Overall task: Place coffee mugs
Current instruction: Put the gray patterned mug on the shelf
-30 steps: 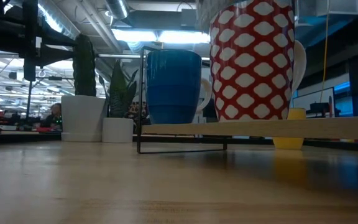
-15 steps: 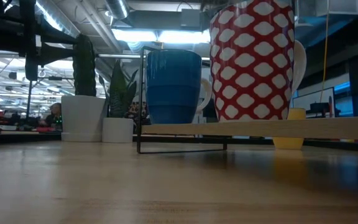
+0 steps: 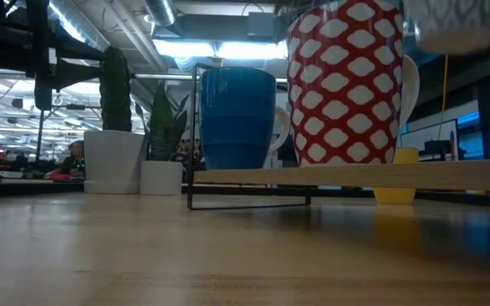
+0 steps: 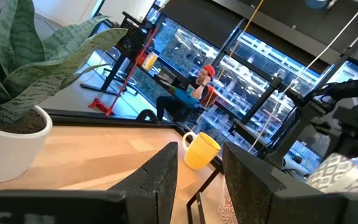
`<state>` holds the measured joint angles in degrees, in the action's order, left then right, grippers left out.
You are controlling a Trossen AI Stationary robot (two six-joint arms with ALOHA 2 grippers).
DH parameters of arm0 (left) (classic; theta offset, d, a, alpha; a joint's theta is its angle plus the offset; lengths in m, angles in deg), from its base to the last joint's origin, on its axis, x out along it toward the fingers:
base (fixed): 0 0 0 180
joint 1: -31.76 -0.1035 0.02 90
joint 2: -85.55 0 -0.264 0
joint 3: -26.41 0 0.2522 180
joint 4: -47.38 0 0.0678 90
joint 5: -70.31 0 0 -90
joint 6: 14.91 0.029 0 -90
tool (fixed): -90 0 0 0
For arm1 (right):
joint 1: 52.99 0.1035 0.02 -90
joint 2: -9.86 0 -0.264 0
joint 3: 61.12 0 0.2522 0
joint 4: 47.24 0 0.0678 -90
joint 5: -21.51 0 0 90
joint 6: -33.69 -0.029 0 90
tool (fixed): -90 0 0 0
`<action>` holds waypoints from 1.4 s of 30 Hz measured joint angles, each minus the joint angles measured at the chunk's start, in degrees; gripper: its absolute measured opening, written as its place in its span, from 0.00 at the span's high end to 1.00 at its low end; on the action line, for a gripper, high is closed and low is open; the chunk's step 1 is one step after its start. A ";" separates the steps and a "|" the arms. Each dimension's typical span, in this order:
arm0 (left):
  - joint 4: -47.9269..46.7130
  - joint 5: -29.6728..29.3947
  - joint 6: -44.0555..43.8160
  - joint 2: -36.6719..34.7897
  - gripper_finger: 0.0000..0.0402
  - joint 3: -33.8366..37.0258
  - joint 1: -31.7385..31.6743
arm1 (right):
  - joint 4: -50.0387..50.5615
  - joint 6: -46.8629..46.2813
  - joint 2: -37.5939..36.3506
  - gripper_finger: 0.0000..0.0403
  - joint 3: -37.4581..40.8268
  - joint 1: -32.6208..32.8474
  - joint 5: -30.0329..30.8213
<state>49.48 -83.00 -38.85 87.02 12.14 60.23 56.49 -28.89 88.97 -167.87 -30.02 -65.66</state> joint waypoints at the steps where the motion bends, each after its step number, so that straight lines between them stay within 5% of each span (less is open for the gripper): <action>1: 0.00 0.00 0.00 0.00 0.70 0.00 0.00 | 0.00 -1.41 -0.02 1.00 1.11 -0.04 0.01; 20: 0.00 -0.22 0.02 0.00 0.70 0.00 0.01 | -5.87 -20.67 0.22 1.00 13.37 -0.14 -0.38; 29: 0.00 -0.22 0.04 0.00 0.70 0.00 0.01 | -18.15 -20.75 0.25 1.00 21.82 -1.07 -1.71; 42: 0.00 -0.17 0.07 0.00 0.70 0.00 0.00 | -21.57 -10.61 0.25 1.00 24.49 -9.08 -6.12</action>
<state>49.48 -83.18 -38.79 87.02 12.14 60.23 34.92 -39.50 89.21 -143.39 -39.10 -71.78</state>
